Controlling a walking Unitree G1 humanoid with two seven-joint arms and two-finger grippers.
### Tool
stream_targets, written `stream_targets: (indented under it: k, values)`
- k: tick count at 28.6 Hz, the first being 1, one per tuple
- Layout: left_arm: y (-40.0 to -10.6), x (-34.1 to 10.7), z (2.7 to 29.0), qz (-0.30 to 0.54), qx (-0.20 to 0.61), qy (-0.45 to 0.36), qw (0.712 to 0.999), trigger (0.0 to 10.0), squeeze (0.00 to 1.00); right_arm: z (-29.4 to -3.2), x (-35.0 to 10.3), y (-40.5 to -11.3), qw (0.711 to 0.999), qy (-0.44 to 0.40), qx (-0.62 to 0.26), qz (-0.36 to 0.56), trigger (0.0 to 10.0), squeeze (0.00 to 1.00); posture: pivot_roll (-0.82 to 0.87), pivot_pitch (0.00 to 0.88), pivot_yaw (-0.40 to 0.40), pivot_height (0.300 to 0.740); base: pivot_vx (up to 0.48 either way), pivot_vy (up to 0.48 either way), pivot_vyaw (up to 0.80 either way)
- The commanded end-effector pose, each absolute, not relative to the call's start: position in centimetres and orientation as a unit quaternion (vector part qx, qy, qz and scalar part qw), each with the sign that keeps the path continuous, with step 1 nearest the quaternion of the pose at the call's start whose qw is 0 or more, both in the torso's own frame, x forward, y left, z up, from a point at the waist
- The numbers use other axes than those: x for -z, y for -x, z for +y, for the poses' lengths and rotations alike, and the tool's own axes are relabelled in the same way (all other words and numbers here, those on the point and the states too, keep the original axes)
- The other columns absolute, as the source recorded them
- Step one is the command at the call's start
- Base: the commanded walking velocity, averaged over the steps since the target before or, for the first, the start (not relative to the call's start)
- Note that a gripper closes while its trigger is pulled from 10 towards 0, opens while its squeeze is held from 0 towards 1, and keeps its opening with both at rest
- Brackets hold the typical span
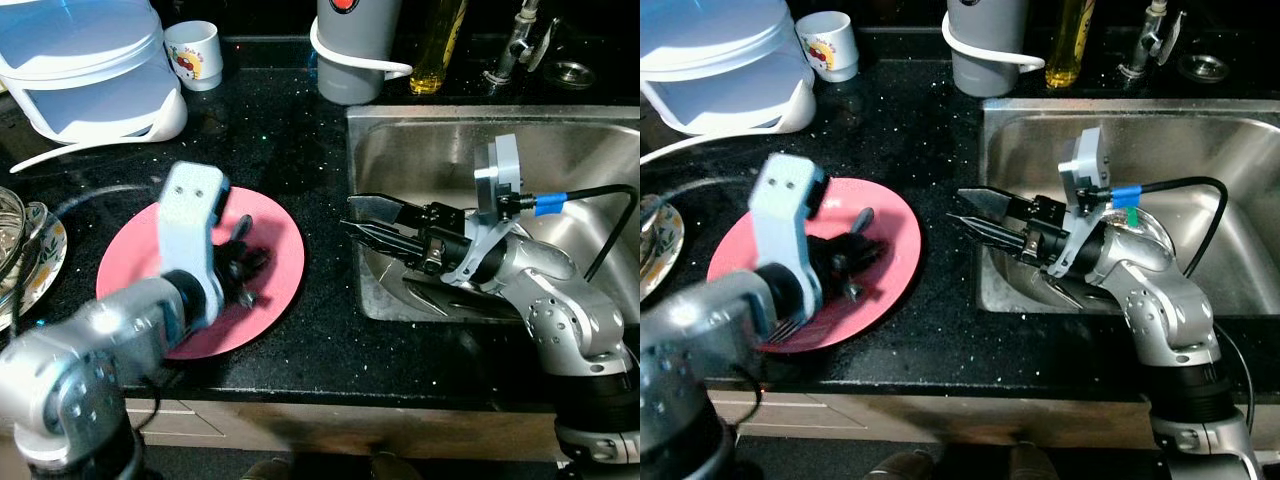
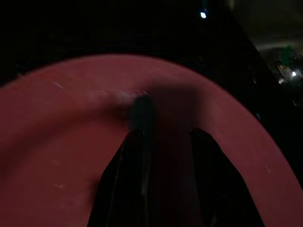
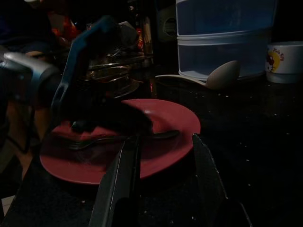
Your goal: Kitchen organization
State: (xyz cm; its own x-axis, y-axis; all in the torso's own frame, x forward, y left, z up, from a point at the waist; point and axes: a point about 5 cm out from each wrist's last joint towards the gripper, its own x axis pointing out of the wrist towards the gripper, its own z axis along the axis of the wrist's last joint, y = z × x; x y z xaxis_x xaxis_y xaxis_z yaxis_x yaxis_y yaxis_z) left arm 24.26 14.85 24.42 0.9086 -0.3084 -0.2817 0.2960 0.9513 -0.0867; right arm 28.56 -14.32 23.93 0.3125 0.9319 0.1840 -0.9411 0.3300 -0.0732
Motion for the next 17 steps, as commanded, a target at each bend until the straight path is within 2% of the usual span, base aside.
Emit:
stream_targets:
  k: [1, 13, 17]
  values:
    - [-24.3, -24.4, 15.3, 0.154, 0.143, 0.019, 0.977, 10.0, 0.0, -14.3, -23.8, -28.5, 0.81, -0.019, -0.578, -0.096, 10.0, 0.0, 0.09, 0.135, -0.005, 0.74, 0.0, 0.0, 0.0]
    - [-22.4, -21.4, 13.5, 0.203, 0.173, 0.042, 0.963, 10.0, 0.0, -14.3, -23.8, -28.6, 0.811, -0.018, -0.577, -0.094, 10.0, 0.0, 0.09, 0.145, -0.007, 0.74, 0.0, 0.0, 0.0]
    - [-22.4, -21.5, 13.7, 0.202, 0.168, 0.039, 0.964, 10.0, 0.0, -14.3, -23.8, -28.7, 0.811, -0.018, -0.577, -0.094, 10.0, 0.0, 0.1, 0.145, -0.009, 0.74, 0.0, 0.0, 0.0]
